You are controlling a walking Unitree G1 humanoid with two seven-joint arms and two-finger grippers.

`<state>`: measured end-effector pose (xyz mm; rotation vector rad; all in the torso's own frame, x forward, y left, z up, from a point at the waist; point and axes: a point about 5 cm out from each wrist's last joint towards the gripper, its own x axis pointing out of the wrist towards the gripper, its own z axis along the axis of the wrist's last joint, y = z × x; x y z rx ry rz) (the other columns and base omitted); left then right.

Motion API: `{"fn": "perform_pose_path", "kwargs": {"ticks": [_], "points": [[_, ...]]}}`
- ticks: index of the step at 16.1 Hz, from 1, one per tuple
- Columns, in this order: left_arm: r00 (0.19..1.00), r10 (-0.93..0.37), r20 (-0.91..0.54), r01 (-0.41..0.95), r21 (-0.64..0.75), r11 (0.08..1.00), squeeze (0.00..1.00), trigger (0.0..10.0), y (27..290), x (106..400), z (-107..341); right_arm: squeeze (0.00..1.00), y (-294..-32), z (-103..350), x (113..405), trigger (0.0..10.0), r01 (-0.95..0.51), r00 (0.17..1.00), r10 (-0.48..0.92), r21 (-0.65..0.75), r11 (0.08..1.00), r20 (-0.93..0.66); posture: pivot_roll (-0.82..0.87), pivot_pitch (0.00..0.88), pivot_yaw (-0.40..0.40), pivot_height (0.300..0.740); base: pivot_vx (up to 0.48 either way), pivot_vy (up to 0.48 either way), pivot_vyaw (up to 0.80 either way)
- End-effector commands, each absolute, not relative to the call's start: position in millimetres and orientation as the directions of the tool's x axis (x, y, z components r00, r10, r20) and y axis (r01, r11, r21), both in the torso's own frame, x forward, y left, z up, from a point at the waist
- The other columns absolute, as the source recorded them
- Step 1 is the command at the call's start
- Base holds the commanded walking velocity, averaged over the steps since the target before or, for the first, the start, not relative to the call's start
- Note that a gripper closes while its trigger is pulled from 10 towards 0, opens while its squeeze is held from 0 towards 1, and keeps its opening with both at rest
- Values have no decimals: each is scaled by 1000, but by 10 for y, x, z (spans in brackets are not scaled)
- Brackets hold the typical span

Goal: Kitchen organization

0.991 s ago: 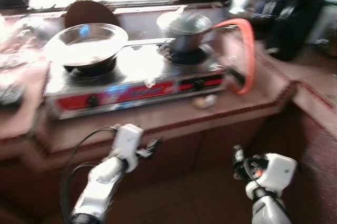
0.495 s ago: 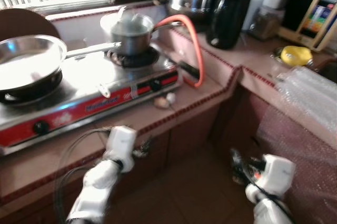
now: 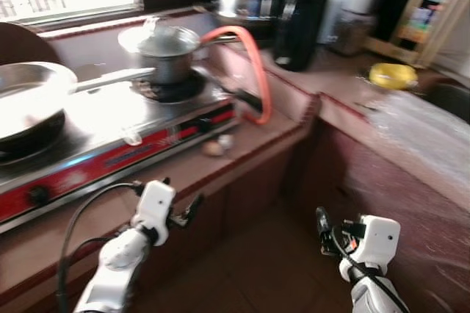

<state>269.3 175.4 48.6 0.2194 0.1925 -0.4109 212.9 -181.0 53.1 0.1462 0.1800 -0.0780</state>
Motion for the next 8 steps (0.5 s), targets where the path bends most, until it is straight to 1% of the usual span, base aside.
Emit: {"fn": "perform_pose_path", "kwargs": {"ticks": [1, 3, 6, 7, 8], "points": [[898, -366, -244, 412, 176, 894, 0, 10000, 1836, 2648, 497, 0, -1829, 521, 2134, 10000, 80, 980, -55, 126, 989, -192, 20, 0, -55, 740, 0, 0, -788], [906, -333, -262, 382, 168, 909, 0, 10000, 1941, 2514, 461, 0, -1852, 524, 2140, 10000, 81, 980, -57, 122, 989, -189, 21, 0, -52, 740, 0, 0, -700], [889, -348, -298, 410, 180, 894, 0, 10000, 2015, 2304, 387, 0, -1845, 530, 2150, 10000, 71, 981, -46, 126, 990, -186, 38, 0, -65, 740, 0, 0, 0], [882, -358, -307, 424, 183, 887, 0, 10000, 2026, 2284, 381, 0, -1834, 529, 2154, 10000, 60, 982, -37, 124, 990, -186, 42, 0, -67, 740, 0, 0, 0], [888, -345, -306, 410, 186, 893, 0, 10000, 2052, 2317, 398, 0, -1814, 530, 2167, 10000, 36, 983, -14, 117, 993, -183, 45, 0, -68, 740, 0, 0, 0]]}}
